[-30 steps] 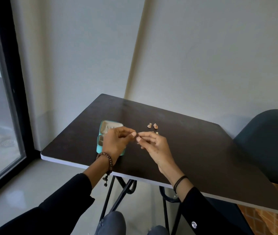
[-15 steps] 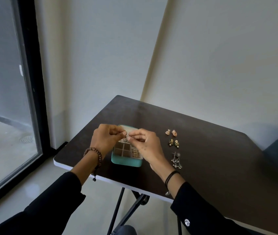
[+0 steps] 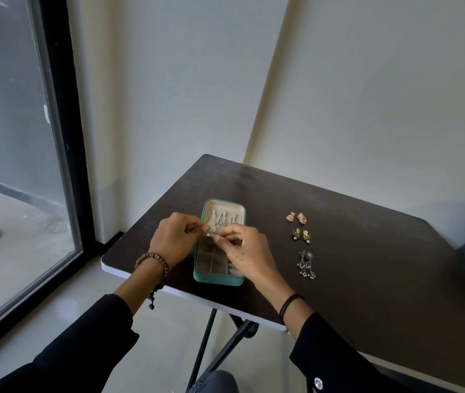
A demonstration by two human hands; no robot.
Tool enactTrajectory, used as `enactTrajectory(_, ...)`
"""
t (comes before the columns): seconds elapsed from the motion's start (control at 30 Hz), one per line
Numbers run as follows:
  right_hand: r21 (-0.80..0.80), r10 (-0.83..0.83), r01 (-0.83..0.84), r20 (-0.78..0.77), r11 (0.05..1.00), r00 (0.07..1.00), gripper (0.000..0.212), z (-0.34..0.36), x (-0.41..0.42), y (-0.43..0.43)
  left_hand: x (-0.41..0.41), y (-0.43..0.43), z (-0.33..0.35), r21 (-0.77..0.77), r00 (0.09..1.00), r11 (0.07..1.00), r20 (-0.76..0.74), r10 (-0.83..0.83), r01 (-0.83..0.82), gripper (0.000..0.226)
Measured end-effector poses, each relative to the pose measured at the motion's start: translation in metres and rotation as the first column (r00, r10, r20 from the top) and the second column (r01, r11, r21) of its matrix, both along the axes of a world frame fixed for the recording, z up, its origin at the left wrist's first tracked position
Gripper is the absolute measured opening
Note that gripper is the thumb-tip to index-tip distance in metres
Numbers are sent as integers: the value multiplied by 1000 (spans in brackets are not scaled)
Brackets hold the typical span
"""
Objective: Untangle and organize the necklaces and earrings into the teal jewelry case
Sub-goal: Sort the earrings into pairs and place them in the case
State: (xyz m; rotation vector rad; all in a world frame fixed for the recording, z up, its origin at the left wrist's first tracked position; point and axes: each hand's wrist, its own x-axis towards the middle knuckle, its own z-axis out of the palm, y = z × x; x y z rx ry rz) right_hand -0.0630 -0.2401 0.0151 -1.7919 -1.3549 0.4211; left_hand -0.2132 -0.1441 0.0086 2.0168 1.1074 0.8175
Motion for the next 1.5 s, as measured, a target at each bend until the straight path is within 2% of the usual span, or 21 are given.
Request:
enactTrajectory(0.37,50,-40,40,4,998,999,14,8,8,-17,12,-15,19,51,1000,999,-15,18,-18,18)
enactTrajectory(0.6,109,-83,84,-18,990,996,12,16,29,-40,49,-45,35,143,995,985,-30,-91,94,12)
enactTrajectory(0.83,116,-186,189,-34,975,982,11,17,76,-74,112,-76,41,113,987,982,27,-157,153,10)
enactTrajectory(1.03,91,-335,329,56,940,941,14,2,122,-94,176,-99,21,27,983,982,-12,-184,184,15)
enactTrajectory(1.23,-86,-367,379,129,922,921,37,-22,156,-92,214,-110,-6,53,983,988,-119,-137,144,31)
enactTrajectory(1.5,-14,-373,378,144,926,917,22,-32,164,-84,225,-95,-23,81,982,982,-96,-164,172,24)
